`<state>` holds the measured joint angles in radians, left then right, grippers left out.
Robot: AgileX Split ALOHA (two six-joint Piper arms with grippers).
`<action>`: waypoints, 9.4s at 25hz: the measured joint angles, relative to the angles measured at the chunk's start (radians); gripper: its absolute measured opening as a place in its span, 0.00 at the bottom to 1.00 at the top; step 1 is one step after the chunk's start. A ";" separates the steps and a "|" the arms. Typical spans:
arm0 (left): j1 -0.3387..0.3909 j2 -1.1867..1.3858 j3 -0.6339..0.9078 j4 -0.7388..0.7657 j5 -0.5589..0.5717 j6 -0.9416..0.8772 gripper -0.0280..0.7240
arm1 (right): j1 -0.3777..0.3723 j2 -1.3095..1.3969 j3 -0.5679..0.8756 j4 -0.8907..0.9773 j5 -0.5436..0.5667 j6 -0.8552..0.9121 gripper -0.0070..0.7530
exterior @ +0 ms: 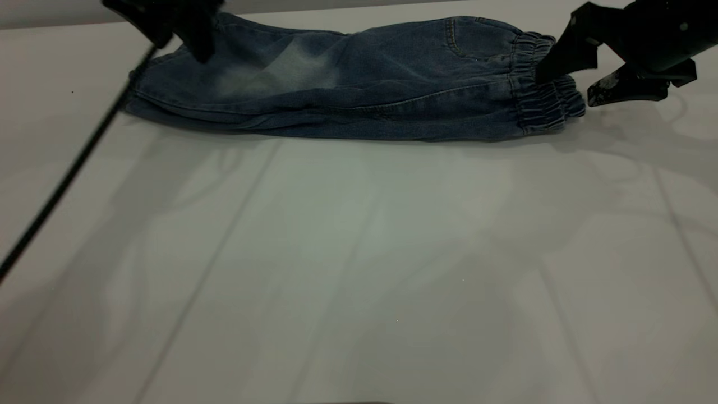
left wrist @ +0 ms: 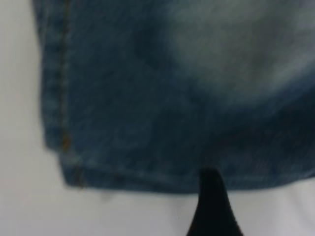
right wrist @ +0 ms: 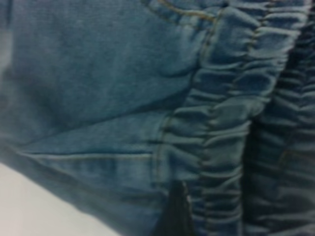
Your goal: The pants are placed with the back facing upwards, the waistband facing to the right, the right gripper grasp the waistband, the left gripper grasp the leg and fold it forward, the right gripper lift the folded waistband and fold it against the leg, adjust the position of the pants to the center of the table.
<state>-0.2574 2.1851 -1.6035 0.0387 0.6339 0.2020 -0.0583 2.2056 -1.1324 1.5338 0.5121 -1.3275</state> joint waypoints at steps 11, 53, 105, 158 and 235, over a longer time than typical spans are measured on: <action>-0.059 0.145 0.000 -0.070 -0.198 0.002 0.64 | 0.000 0.085 -0.030 0.126 0.100 -0.115 0.78; -0.182 0.231 -0.200 -0.212 -0.016 0.003 0.64 | -0.038 -0.080 -0.239 -0.288 0.369 0.300 0.15; -0.182 0.259 -0.301 -0.145 0.083 0.005 0.64 | 0.064 0.138 -0.340 -0.257 0.286 0.275 0.07; -0.181 0.388 -0.466 -0.006 0.230 -0.254 0.64 | 0.358 -0.016 -0.694 -0.457 0.284 0.538 0.07; -0.181 0.421 -0.679 0.160 0.538 0.078 0.64 | 0.260 -0.050 -0.698 -0.962 0.299 0.968 0.75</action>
<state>-0.4388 2.6058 -2.2827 0.1990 1.1721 0.2802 0.2013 2.1553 -1.8305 0.5721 0.8109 -0.3594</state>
